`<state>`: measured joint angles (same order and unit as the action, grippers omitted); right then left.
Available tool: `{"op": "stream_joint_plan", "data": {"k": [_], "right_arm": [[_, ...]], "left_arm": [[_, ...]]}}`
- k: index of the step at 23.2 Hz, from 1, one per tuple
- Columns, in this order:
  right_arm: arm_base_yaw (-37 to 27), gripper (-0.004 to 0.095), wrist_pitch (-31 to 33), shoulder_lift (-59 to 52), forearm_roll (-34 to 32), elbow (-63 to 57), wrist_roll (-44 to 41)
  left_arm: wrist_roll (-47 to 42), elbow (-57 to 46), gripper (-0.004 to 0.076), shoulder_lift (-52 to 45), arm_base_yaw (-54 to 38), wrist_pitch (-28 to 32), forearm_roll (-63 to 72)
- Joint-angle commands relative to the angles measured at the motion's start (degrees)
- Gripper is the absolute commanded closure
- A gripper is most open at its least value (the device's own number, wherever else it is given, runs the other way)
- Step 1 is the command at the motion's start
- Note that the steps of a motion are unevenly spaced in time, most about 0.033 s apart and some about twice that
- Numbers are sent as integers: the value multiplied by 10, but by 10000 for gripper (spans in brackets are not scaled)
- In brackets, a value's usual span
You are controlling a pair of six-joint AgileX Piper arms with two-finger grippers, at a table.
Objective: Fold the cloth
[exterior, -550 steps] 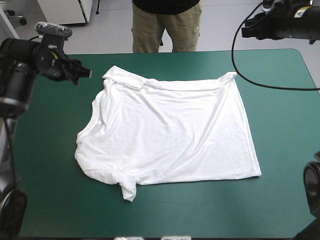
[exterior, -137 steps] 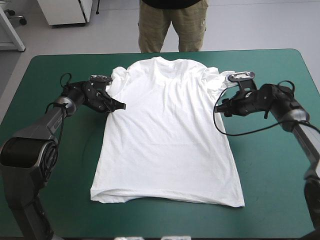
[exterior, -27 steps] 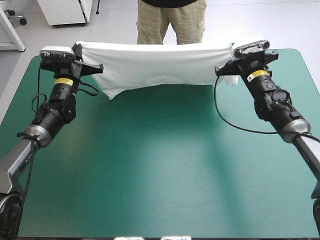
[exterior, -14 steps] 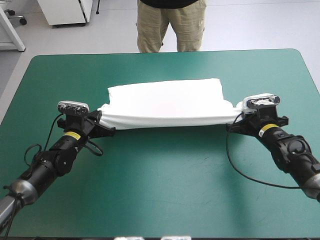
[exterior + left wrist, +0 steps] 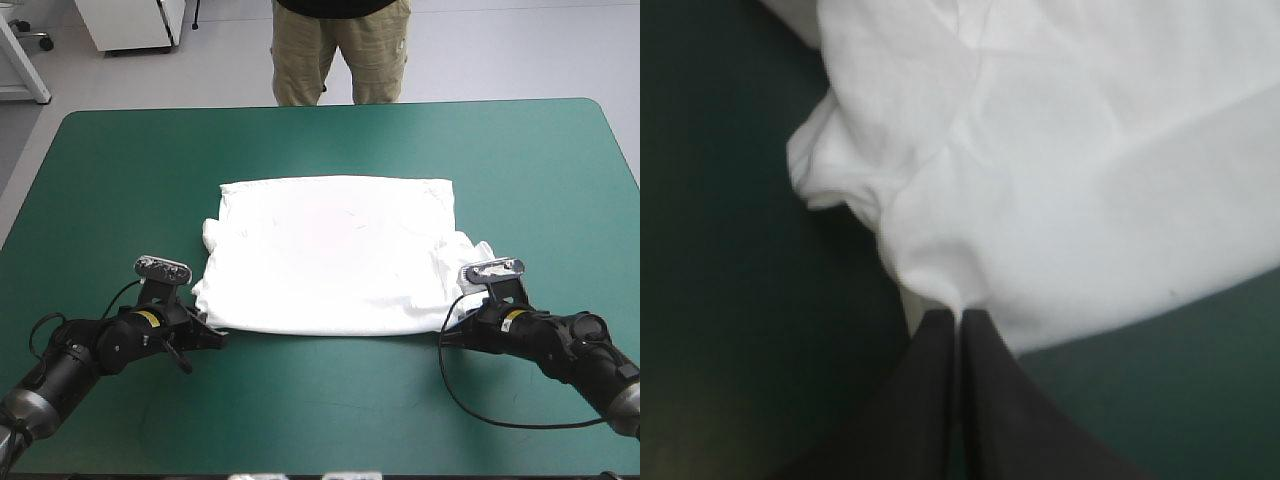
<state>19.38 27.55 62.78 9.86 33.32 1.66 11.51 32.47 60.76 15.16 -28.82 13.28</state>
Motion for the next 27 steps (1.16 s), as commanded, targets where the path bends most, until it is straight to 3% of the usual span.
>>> {"op": "stream_joint_plan", "data": {"k": [1, 10, 12, 14, 15, 17, 21, 27], "right_arm": [[1, 924, -4, -12, 12, -18, 3], [1, 924, -7, -12, 10, -27, 10], [1, 853, -6, -12, 12, -27, 11], [1, 632, -7, -17, 12, -26, 12], [1, 477, -1, -26, 12, -21, 11], [1, 321, 39, -59, 12, 4, 6], [0, 348, 72, -126, -11, 66, -17], [-1, 422, 126, -132, -219, 184, -180]], "left_arm": [[-61, -3, 733, -11, 1, -22, -82], [-73, -19, 733, -10, 1, -49, -101], [-71, -19, 713, -10, 1, -56, -101], [-70, -17, 549, -10, 1, -61, -100], [-70, -15, 407, -10, 1, -68, -97], [-70, 1, 188, -10, 1, -99, -94], [-81, 68, 162, -34, 1, -135, -96], [-106, 194, 162, -25, 1, -133, -99]]}}
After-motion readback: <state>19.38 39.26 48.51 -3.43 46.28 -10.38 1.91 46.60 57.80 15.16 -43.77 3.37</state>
